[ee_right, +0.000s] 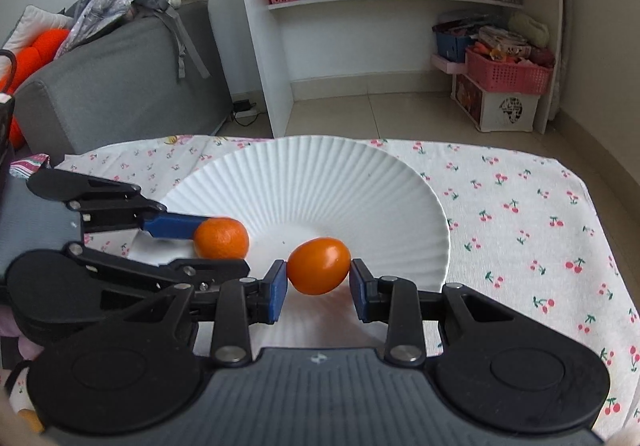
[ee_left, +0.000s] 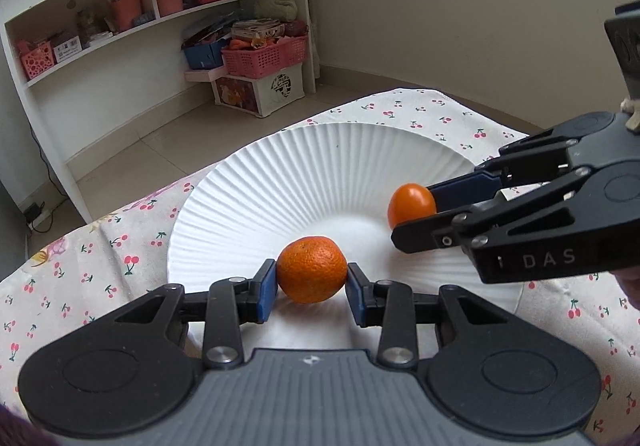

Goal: Organize fruits
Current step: 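Carry both fruits to the white plate and open both grippers to release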

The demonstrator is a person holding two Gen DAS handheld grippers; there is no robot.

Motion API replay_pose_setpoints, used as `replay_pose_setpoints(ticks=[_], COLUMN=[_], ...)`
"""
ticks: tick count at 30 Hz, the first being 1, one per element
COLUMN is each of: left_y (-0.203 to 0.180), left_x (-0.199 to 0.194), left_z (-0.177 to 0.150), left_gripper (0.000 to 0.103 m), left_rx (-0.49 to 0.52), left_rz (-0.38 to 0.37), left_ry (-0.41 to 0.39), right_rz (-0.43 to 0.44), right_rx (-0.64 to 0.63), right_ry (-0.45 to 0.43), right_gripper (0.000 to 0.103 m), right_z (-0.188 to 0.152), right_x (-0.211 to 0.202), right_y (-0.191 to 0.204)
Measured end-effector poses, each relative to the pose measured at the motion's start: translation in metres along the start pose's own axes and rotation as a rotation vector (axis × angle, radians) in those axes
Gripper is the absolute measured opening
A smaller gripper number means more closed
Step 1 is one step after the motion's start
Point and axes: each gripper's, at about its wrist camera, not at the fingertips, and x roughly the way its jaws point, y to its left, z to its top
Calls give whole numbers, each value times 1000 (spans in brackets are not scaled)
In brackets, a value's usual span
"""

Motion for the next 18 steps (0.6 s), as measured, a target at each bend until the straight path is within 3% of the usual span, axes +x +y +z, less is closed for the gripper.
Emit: replay_pose_setpoints(ticks=[8,13,18], left_y=[-3,-4,-4], left_x=[-2,-20,-48], left_z=[3,1,0], left_gripper=[33,48,65], left_rx=[10,-15,-26], left_rz=[4,-7,6], left_ry=[-2,4,-3], right_rz=[25,45,40], right_rx=[36,67,70], right_ry=[-7,-7,5], right_gripper=[34,55,67], right_z=[2,4,3], right_x=[-4,-15,-28], right_y=[-3,-3,3])
